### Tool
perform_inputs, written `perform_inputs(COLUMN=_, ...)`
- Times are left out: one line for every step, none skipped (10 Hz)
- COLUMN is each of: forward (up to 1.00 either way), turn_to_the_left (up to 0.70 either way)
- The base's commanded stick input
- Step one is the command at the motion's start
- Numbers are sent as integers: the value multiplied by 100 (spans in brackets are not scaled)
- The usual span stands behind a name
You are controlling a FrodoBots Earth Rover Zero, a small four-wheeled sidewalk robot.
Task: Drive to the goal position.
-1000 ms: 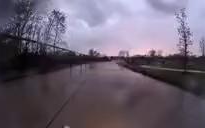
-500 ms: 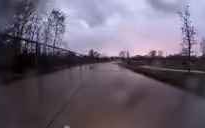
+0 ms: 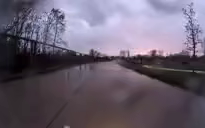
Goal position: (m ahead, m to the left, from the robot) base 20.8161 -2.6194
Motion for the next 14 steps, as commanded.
perform_inputs(forward=70, turn_to_the_left=0)
perform_inputs(forward=70, turn_to_the_left=0)
perform_inputs(forward=70, turn_to_the_left=0)
perform_inputs(forward=70, turn_to_the_left=0)
perform_inputs(forward=70, turn_to_the_left=0)
perform_inputs(forward=70, turn_to_the_left=0)
perform_inputs(forward=70, turn_to_the_left=0)
perform_inputs(forward=70, turn_to_the_left=0)
perform_inputs(forward=70, turn_to_the_left=0)
perform_inputs(forward=70, turn_to_the_left=0)
perform_inputs(forward=70, turn_to_the_left=0)
perform_inputs(forward=70, turn_to_the_left=0)
perform_inputs(forward=70, turn_to_the_left=0)
perform_inputs(forward=70, turn_to_the_left=0)
